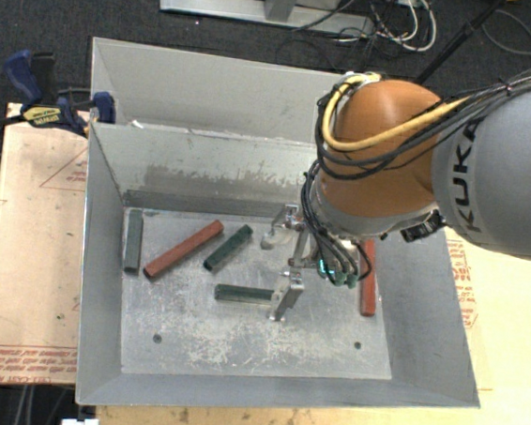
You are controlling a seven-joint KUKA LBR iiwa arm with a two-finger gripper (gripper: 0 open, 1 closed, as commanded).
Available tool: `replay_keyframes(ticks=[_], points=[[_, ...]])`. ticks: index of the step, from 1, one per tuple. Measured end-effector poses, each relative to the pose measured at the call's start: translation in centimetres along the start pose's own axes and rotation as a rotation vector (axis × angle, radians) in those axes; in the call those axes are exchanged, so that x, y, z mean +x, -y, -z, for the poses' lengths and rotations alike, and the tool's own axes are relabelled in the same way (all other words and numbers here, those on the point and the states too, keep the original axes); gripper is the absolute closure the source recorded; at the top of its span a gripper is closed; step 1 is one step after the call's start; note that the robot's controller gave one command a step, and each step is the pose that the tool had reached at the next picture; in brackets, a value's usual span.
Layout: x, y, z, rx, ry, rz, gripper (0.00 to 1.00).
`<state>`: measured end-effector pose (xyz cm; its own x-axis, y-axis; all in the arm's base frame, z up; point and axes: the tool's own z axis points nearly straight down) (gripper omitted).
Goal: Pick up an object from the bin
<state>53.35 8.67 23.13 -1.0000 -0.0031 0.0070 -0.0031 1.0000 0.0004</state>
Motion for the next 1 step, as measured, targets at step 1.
replay_keyframes(ticks=[1], points=[[-0.15, 0.06, 0.42, -0.001, 0.008, -0.003, 0.00]])
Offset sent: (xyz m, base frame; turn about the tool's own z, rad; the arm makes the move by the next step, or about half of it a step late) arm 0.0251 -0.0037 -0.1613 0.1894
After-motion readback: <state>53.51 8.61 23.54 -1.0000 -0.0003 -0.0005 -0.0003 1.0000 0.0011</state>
